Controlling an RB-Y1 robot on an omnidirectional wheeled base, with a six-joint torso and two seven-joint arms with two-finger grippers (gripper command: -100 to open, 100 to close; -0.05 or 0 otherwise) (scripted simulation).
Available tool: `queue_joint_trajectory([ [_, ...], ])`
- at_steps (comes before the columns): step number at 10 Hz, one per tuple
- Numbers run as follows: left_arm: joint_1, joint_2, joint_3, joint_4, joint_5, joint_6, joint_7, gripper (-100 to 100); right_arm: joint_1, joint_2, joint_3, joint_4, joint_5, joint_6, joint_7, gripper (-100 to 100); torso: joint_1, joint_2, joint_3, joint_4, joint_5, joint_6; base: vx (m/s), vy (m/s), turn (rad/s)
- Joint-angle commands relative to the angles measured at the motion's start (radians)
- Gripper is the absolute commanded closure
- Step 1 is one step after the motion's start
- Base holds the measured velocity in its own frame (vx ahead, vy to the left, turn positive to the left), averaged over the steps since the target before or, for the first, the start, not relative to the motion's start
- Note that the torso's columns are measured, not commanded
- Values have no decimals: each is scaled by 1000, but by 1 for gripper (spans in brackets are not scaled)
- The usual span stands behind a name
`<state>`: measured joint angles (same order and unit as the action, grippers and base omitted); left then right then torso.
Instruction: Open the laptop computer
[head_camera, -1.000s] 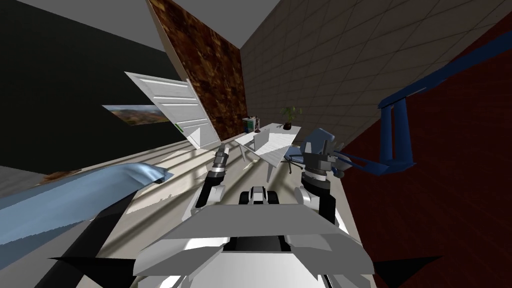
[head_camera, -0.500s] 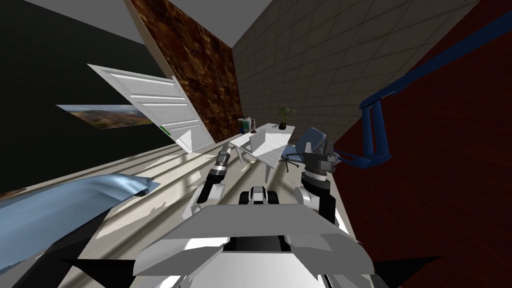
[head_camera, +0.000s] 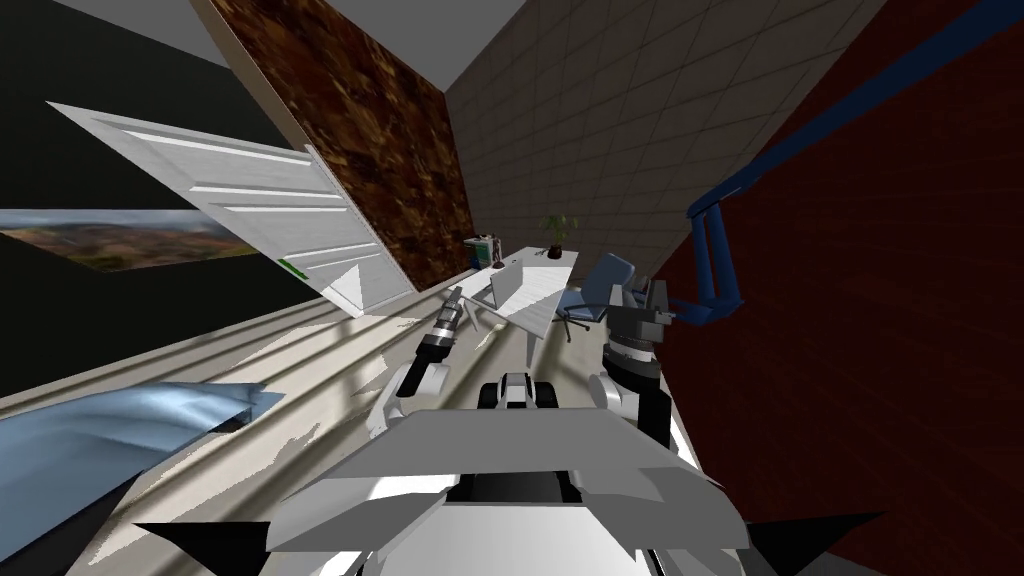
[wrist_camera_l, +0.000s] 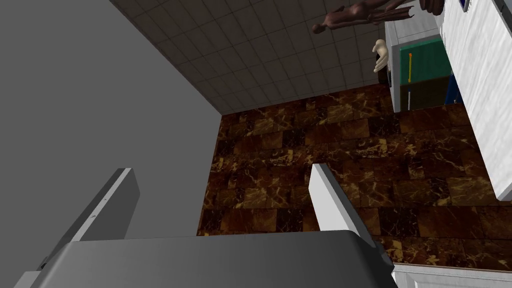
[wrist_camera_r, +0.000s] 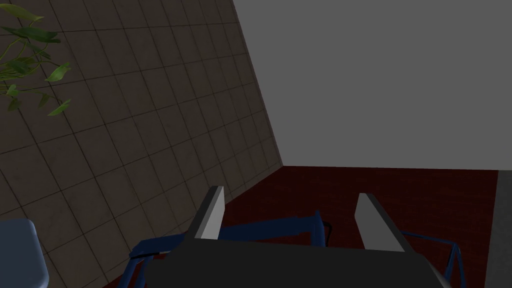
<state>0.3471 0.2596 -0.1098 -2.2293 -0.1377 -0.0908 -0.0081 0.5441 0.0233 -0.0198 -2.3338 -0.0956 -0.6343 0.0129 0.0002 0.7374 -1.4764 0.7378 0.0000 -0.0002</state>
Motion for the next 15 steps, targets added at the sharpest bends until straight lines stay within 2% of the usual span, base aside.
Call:
queue_joint_trajectory([
  [1, -17, 39, -8, 9, -7, 55, 16, -100, 0, 0, 0, 0, 0, 0, 0, 0, 0, 1, 0, 0, 0, 0, 57, 25, -161],
  [2, -29, 65, -11, 15, -11, 88, 25, -100, 0, 0, 0, 0, 0, 0, 0, 0, 0, 1, 1, 0, 0, 0, 67, 33, -179],
  [9, -81, 177, -26, 39, -27, 224, 64, -100, 0, 0, 0, 0, 0, 0, 0, 0, 0, 0, 0, 0, 0, 0, 52, 23, -169],
  [15, -122, 251, -38, 61, -39, 333, 95, -100, 0, 0, 0, 0, 0, 0, 0, 0, -1, 1, 1, 0, 0, 0, 45, 25, -152],
])
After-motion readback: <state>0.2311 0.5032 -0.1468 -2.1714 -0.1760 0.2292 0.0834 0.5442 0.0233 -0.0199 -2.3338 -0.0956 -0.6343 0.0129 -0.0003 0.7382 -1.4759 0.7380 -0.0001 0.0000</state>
